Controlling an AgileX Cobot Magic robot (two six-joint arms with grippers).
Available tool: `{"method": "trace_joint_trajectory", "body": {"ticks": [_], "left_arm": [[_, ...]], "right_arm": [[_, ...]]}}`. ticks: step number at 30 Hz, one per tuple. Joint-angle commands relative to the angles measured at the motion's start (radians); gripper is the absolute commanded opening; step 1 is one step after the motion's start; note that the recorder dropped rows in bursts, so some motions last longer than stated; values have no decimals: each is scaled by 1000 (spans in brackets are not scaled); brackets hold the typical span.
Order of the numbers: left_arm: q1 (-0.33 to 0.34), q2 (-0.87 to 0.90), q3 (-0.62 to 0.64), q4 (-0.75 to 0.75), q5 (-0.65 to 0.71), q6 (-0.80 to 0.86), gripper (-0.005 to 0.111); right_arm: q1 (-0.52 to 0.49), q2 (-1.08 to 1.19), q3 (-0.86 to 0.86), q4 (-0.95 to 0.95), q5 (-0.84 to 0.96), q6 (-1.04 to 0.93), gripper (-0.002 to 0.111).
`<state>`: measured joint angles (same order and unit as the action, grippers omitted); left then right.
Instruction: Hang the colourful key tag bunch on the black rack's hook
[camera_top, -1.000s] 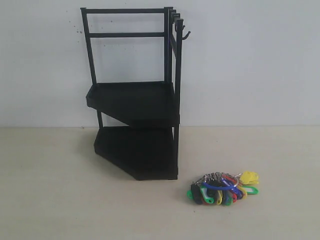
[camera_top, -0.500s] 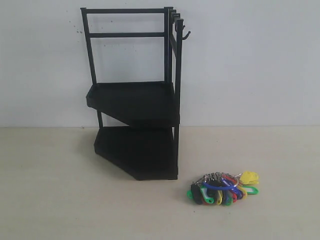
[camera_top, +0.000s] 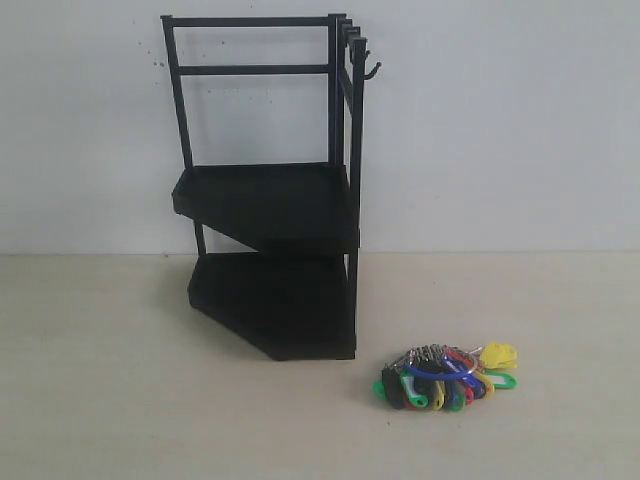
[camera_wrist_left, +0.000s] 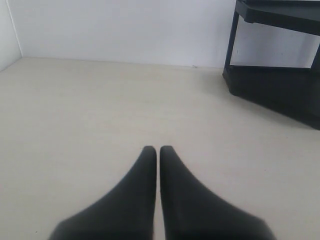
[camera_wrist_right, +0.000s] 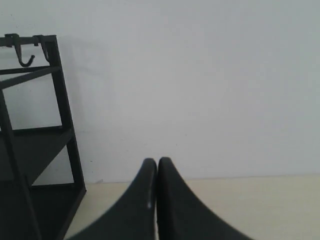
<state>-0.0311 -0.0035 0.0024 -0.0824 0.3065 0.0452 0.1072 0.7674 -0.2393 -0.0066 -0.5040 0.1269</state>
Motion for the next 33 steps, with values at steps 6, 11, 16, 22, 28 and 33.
{"method": "trace_joint_trajectory", "body": {"ticks": [6,11,16,22,28,33], "left_arm": [[3,4,-2,2,1,0,4],[3,4,-2,2,1,0,4],[3,4,-2,2,1,0,4],[3,4,-2,2,1,0,4],[3,4,-2,2,1,0,4],[3,4,-2,2,1,0,4]], "right_arm": [[-7,386,-202,-123,-46,80,0],[22,514,-424,-542,230,155,0],[102,603,-658,-761,577,95,0],[194,749,-866,-756,932,-260,0],[227,908,-1031,-420,1311,-932,0],[230,1005,-1100,-175,1465,-1253,0]]}}
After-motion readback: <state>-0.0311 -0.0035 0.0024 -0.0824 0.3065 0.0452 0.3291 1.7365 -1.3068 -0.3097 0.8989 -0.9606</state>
